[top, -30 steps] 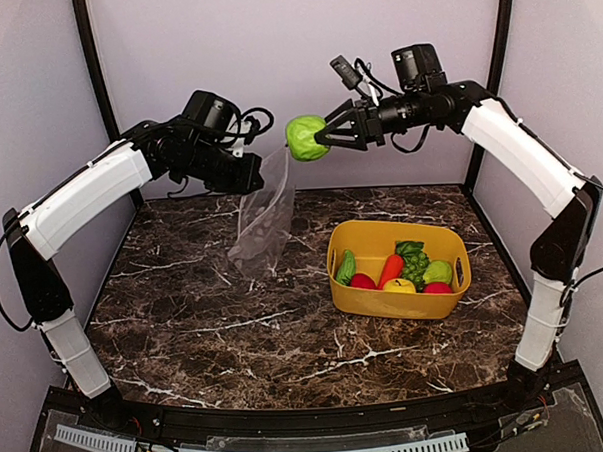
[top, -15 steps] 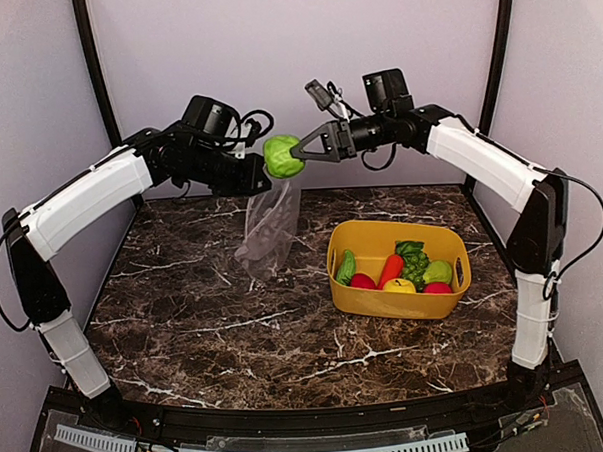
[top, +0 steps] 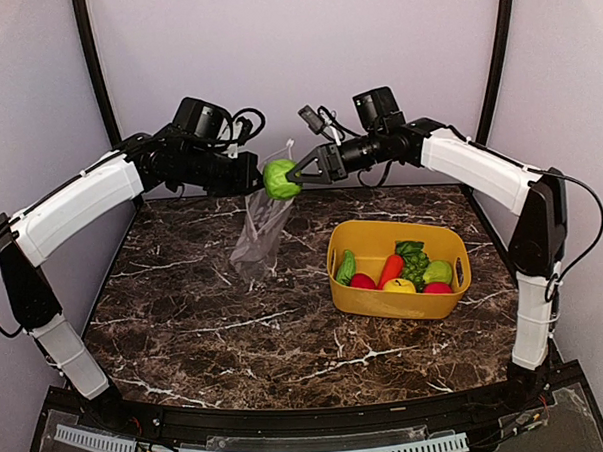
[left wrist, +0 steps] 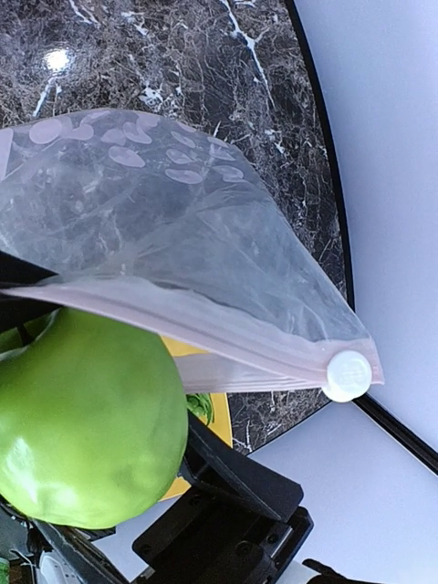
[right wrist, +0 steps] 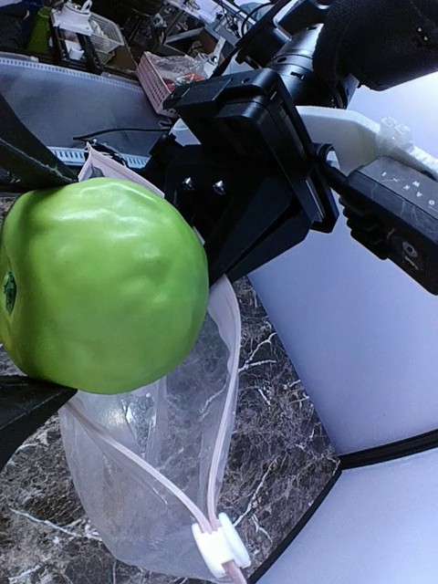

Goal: Place the food in the zip-top bag and seal the zipper
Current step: Place the fake fruit in the zipper food storage bag.

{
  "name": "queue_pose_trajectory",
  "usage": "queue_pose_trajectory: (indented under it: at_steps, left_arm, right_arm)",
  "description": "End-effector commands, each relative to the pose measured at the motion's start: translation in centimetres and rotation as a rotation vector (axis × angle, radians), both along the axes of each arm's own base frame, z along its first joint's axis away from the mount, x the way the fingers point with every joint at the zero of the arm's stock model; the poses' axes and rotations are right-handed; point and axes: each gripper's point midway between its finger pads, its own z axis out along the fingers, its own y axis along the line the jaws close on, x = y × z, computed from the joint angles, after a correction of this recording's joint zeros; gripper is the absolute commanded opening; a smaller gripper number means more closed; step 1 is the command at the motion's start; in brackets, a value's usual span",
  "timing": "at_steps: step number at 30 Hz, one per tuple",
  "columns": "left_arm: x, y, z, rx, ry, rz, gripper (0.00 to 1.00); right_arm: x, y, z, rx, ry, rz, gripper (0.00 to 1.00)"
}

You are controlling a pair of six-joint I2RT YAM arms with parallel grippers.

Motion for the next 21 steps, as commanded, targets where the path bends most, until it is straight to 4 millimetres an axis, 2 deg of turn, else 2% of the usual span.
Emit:
queue_pose_trajectory:
  at_steps: [1, 6, 13, 21]
  left_arm:
    - [-0.5, 0.1, 3.3, -0.072, -0.067, -0.004, 0.01]
    - [-0.4, 0.2, 3.0, -0.064, -0.061, 0.007, 0.01]
    - [0.2, 1.6, 3.1, -0.027, -0.084, 0.082, 0.01]
    - [0.4, 1.8, 1.7, 0.007, -0.061, 0.09, 0.01]
  right_arm:
    - [1.3, -1.2, -0.8, -0.098, -0.06, -0.122, 0.53]
    - [1.9, -1.3, -1.3, -0.185, -0.152, -0.179, 0.53]
    - [1.6, -1.3, -2.8, -0.243, -0.158, -0.183, 0.52]
    - [-1.9, -1.4, -1.4, -0.168, -0.17, -0.053, 0.5]
